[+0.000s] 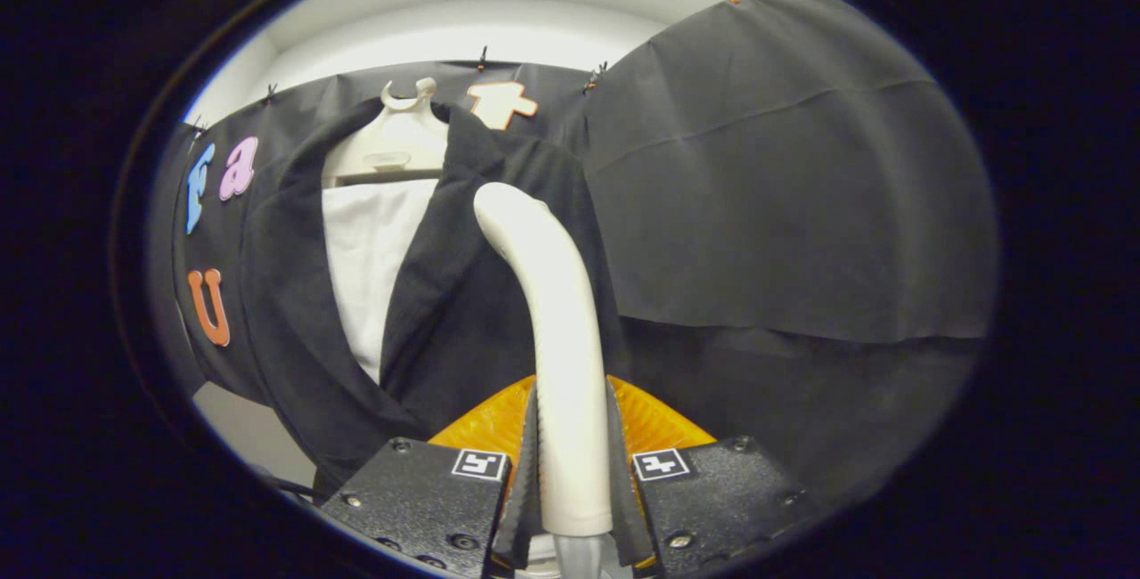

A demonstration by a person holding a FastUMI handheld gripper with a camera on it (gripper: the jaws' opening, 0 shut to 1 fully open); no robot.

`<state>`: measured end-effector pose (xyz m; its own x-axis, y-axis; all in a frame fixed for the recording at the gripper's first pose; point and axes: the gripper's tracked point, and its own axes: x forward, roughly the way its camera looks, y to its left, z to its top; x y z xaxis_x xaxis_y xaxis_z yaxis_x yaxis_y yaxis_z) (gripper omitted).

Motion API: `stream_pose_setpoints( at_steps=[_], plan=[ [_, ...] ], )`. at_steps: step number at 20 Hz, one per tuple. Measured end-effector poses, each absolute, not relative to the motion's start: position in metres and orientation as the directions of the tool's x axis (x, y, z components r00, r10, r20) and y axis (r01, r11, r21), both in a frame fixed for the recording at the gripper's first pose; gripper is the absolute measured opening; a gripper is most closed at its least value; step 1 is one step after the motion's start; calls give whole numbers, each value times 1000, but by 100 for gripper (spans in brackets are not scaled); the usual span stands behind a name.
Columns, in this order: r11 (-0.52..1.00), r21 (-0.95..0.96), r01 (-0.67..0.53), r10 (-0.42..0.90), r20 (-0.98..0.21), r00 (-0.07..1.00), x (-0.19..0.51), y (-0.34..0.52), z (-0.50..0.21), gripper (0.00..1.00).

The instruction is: Iron the clothes twice with a garment steamer, once on the left side and once on the right side.

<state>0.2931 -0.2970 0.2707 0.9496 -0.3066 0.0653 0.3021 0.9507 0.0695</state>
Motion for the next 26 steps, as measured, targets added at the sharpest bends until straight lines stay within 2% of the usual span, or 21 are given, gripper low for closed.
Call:
stream_pose_setpoints(
  at_steps=[8,15,26],
  plan=[
    [948,20,318,-317,-15,948,280,-289,214,38],
    [950,-100,295,-301,-58,952,275,-252,165,38],
    [948,-135,287,-309,-196,930,277,-246,86,39]
  ],
)
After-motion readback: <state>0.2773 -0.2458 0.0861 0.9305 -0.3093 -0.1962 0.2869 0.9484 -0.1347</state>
